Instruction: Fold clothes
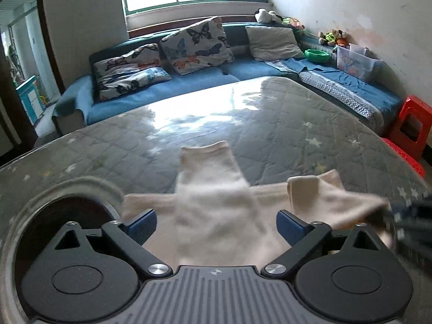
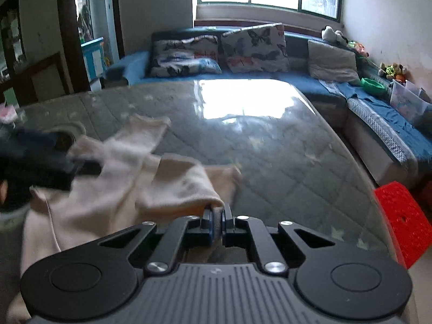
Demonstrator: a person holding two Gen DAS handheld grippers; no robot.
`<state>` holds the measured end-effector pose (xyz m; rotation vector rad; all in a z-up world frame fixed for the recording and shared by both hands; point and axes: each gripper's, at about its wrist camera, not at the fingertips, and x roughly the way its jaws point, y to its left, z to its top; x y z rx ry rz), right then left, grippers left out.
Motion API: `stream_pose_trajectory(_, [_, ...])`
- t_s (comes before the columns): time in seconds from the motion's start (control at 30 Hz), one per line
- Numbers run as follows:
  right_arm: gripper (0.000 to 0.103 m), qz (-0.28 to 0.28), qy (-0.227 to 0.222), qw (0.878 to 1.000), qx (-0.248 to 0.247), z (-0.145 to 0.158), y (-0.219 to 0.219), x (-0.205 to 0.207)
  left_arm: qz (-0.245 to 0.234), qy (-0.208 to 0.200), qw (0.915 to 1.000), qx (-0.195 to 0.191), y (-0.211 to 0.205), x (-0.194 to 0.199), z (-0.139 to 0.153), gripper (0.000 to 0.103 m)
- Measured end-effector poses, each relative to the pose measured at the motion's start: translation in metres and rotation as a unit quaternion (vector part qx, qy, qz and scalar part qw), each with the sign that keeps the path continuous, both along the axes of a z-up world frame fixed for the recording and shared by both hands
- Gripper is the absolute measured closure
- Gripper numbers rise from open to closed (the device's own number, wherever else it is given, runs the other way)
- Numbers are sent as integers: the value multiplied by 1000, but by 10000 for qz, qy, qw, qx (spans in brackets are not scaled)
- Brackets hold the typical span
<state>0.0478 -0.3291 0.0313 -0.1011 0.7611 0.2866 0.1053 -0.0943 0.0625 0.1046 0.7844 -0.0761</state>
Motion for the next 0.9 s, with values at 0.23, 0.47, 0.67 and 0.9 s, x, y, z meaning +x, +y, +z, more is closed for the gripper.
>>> stream_pose_trajectory(0.23, [86, 58, -67, 9999, -73, -1, -4, -1, -28, 291, 9986, 438, -22, 35, -31, 25])
stream_pose_trajectory(0.47, [73, 259, -192, 9991, -257, 1, 2, 5, -218, 247, 9991, 260, -12, 34, -36, 69])
stream_pose_trajectory(0.67, [91, 163, -2, 9998, -107, -6, -4, 9, -161, 69, 9996, 238, 3, 19, -27, 97])
stream_pose_trajectory(0.9, [95, -123, -263, 9996, 23, 8, -19, -9, 435, -313, 9985, 103, 52, -19, 1, 102])
